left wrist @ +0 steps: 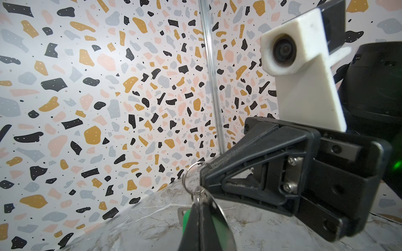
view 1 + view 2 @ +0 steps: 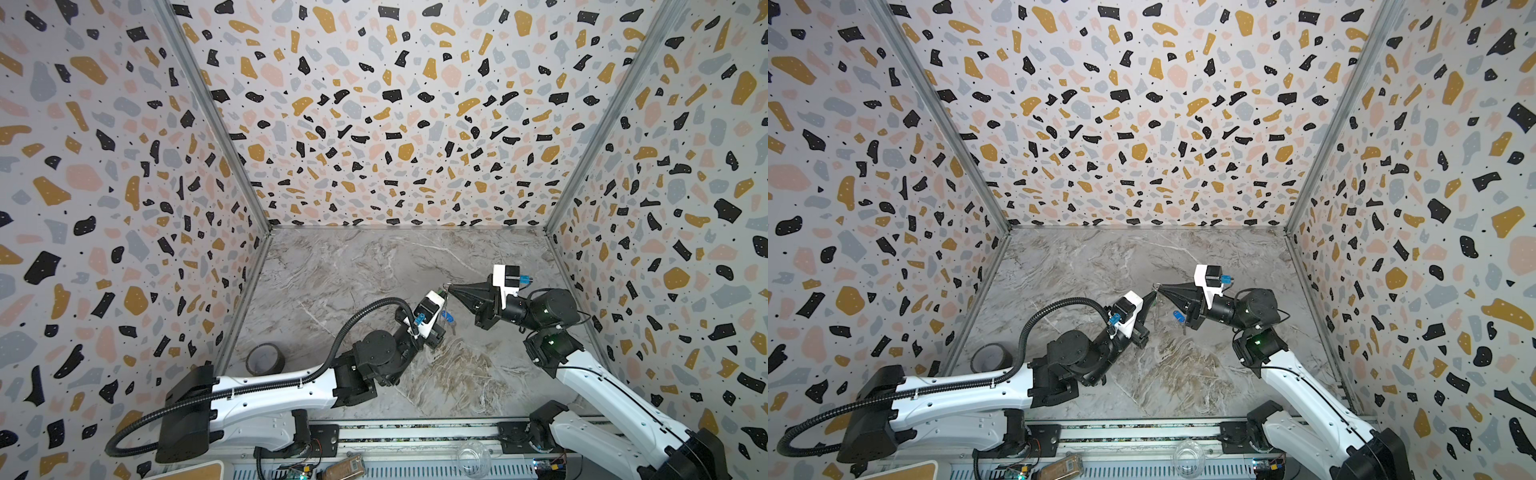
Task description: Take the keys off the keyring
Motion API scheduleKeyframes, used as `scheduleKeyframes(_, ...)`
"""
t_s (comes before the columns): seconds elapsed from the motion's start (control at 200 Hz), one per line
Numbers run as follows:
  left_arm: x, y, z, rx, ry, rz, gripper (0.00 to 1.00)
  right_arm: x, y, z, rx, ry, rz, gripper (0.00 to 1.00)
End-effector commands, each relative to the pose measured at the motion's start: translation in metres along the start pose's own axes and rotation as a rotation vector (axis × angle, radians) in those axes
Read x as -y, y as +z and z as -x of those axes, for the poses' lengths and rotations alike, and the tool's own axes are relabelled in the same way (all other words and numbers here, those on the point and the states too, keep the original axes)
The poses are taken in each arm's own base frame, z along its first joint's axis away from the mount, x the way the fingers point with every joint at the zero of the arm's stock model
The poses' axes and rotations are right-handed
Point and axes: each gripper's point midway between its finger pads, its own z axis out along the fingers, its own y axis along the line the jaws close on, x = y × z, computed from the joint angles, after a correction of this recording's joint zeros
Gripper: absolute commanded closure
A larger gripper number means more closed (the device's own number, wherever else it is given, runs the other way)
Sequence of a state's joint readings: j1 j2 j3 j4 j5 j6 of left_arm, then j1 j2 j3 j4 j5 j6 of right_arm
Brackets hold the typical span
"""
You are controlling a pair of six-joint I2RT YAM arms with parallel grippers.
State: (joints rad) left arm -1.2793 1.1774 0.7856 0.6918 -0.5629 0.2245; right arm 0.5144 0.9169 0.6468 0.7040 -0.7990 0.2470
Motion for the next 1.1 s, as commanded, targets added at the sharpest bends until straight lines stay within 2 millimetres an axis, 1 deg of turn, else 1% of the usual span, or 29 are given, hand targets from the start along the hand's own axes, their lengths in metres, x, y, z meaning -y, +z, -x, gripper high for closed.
scheduleKeyframes(0.0,-0.01,0.0,0.017,0.037,-0.004,0.04,1.0,0.002,0.003,0.029,0.031,-0.111,-0.079,1.0)
scheduleKeyframes(0.17,-0.015,0.002,0.018,0.045,-0.004,0.054,1.0,0.003,0.007,0.032,0.017,-0.174,-0.185,1.0)
scheduleKeyframes(0.39,-0.027,0.004,0.016,0.045,-0.009,0.086,1.0,0.011,0.0,0.039,0.027,-0.205,-0.312,1.0)
scheduleKeyframes(0.461,-0.03,0.003,0.015,0.041,-0.014,0.096,0.94,0.012,0.0,0.039,0.024,-0.21,-0.339,1.0)
scheduleKeyframes(0.526,-0.032,0.003,0.013,0.039,-0.018,0.1,0.92,0.012,0.0,0.039,0.017,-0.217,-0.358,1.0)
scheduleKeyframes(0.581,-0.032,0.004,0.013,0.04,-0.022,0.099,0.86,0.012,0.001,0.038,0.013,-0.218,-0.371,1.0)
scheduleKeyframes(0.656,-0.031,0.005,0.012,0.035,-0.018,0.097,0.82,0.014,0.001,0.037,0.008,-0.22,-0.402,1.0)
scheduleKeyframes(0.716,-0.032,0.006,0.01,0.03,-0.016,0.1,0.76,0.016,0.0,0.04,0.01,-0.219,-0.436,1.0)
scheduleKeyframes(0.816,-0.033,0.007,0.008,0.024,-0.013,0.106,0.71,0.02,-0.001,0.04,0.001,-0.216,-0.486,1.0)
scheduleKeyframes(0.856,-0.033,0.008,0.008,0.023,-0.013,0.109,0.68,0.022,-0.001,0.04,-0.009,-0.216,-0.511,1.0)
scheduleKeyframes(1.091,-0.036,0.011,0.003,-0.005,0.003,0.126,0.64,0.04,0.001,0.028,-0.093,-0.164,-0.623,1.0)
